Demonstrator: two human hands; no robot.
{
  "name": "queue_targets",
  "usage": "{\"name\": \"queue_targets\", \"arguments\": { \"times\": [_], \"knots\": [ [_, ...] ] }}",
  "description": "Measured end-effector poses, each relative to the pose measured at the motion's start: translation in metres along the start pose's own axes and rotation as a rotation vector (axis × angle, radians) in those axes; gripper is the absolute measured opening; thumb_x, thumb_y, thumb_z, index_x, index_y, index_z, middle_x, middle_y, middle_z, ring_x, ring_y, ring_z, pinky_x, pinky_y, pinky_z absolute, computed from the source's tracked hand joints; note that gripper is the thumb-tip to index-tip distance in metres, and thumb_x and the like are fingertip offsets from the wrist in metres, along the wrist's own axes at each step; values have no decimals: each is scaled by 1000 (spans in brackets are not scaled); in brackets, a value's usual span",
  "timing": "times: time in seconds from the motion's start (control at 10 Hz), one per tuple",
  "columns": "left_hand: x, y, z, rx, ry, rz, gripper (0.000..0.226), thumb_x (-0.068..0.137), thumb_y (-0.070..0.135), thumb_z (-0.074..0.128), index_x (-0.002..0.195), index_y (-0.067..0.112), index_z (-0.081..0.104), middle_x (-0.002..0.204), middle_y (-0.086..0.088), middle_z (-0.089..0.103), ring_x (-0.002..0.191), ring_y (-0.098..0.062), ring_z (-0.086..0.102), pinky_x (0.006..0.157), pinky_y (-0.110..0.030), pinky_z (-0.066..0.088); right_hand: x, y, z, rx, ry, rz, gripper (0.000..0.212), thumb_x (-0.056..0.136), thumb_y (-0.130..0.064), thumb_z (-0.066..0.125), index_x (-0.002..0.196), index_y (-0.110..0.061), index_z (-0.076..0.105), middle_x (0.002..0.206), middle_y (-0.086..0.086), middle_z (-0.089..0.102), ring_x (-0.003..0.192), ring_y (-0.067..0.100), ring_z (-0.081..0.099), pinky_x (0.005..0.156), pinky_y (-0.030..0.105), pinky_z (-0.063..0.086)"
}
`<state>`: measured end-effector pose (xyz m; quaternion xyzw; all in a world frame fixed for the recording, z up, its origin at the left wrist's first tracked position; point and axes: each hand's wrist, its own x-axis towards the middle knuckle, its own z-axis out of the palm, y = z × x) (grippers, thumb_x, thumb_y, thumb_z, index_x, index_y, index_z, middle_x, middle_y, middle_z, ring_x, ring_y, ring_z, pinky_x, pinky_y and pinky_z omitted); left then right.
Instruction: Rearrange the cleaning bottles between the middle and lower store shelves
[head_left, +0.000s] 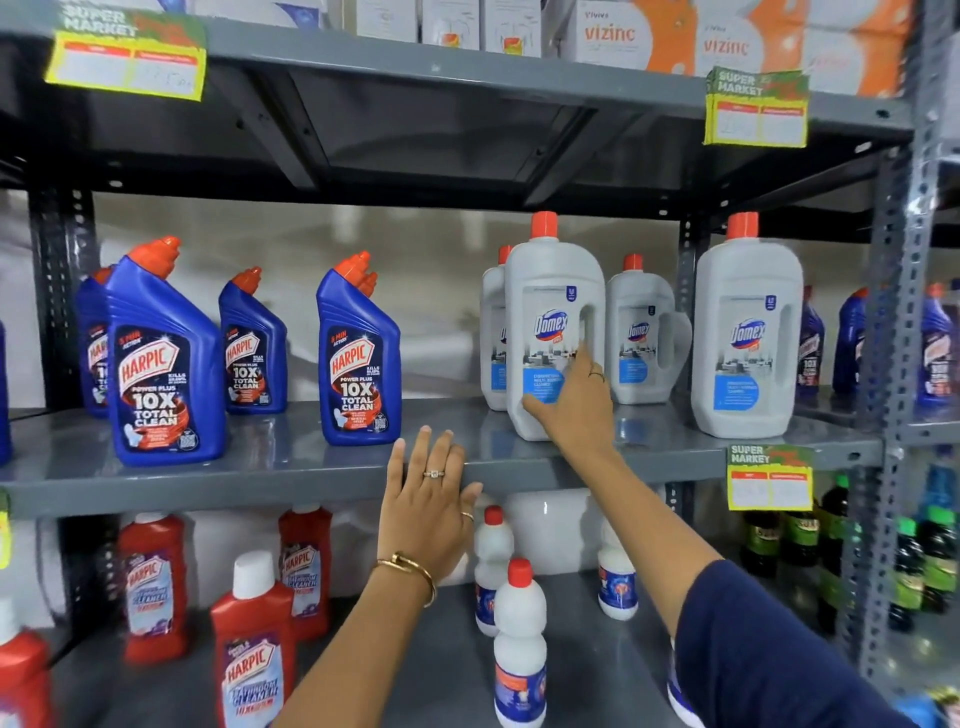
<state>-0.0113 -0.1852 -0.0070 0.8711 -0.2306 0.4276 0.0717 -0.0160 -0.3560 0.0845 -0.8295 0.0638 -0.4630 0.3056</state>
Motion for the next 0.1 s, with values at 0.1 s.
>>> {"name": "queue_targets", "arguments": {
  "times": [0.1],
  "knots": [
    [1,2,-1,46,-40,-13,57,92,40,19,108,3,60,113,-17,65,113,-38,53,104,-52,24,-17,10,-11,-60,3,-99,81,71,-19,71,137,-4,26,127,20,48,118,35,43,97,39,38]
  ]
}}
